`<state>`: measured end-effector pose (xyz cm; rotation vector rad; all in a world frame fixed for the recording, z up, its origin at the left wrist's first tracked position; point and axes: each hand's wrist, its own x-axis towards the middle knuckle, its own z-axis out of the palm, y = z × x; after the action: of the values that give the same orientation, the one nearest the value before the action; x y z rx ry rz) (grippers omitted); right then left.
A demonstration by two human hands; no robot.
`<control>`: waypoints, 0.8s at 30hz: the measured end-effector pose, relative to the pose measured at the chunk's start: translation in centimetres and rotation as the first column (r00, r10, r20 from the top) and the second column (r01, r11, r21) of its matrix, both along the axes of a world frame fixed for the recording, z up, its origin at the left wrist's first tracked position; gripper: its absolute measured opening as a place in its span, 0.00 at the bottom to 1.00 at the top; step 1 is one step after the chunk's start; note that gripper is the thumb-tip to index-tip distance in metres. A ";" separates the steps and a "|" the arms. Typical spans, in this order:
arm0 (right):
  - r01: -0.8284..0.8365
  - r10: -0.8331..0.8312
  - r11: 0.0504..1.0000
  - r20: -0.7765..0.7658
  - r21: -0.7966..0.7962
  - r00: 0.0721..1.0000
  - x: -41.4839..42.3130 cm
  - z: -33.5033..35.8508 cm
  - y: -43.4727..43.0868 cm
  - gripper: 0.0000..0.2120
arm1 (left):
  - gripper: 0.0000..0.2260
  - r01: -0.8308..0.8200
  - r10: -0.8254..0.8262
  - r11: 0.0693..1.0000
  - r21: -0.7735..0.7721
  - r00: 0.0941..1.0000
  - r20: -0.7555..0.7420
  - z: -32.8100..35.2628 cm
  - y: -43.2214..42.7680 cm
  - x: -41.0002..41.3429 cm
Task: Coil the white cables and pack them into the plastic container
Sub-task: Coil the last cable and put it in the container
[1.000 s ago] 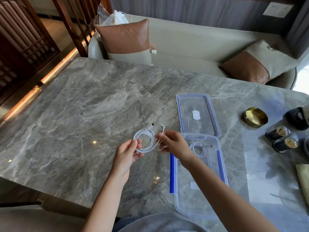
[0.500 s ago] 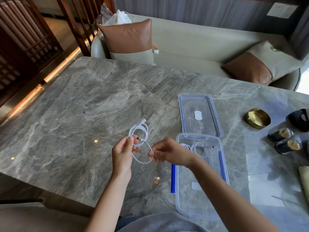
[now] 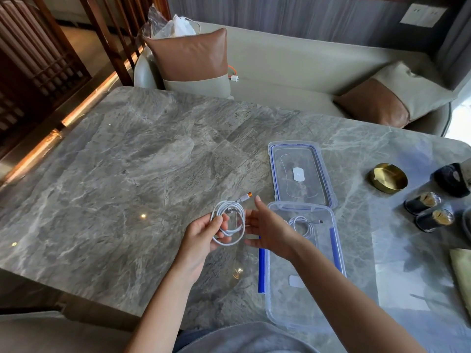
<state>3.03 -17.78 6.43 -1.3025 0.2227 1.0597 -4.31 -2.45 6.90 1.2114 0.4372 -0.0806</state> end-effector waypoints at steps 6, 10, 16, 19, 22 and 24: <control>-0.076 0.085 0.996 -0.176 0.057 0.981 -0.4 -1.3 0.7 0.26 | 0.10 0.156 -0.156 0.985 -0.072 0.988 0.009 0.4 -0.1 -0.2; 0.010 0.040 0.981 -0.256 0.193 0.966 0.0 -1.0 0.7 0.09 | 0.10 0.146 -0.146 0.986 -0.075 0.989 0.000 0.4 0.1 -0.2; 0.239 -0.175 0.952 -0.301 0.191 0.937 0.6 -0.4 0.7 0.14 | 0.10 0.122 -0.122 0.993 0.003 0.993 0.005 0.0 0.5 -0.2; 0.470 -0.374 0.856 -0.373 0.213 0.849 1.2 -0.6 0.3 0.11 | 0.11 0.055 -0.056 0.998 -0.011 0.998 -0.015 -0.2 0.7 -0.2; 0.541 -0.436 0.812 -0.390 0.218 0.811 1.5 -0.9 -0.1 0.13 | 0.12 -0.011 0.009 0.999 -0.042 1.000 -0.027 -0.3 1.2 -0.1; 0.528 -0.425 0.816 -0.375 0.234 0.824 1.4 -1.1 -0.2 0.13 | 0.11 -0.044 0.039 0.991 -0.124 0.999 -0.038 -0.2 1.4 0.0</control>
<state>4.45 -17.95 5.33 -0.7118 0.5598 0.8050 -4.28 -1.02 6.69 1.0790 0.4814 -0.0923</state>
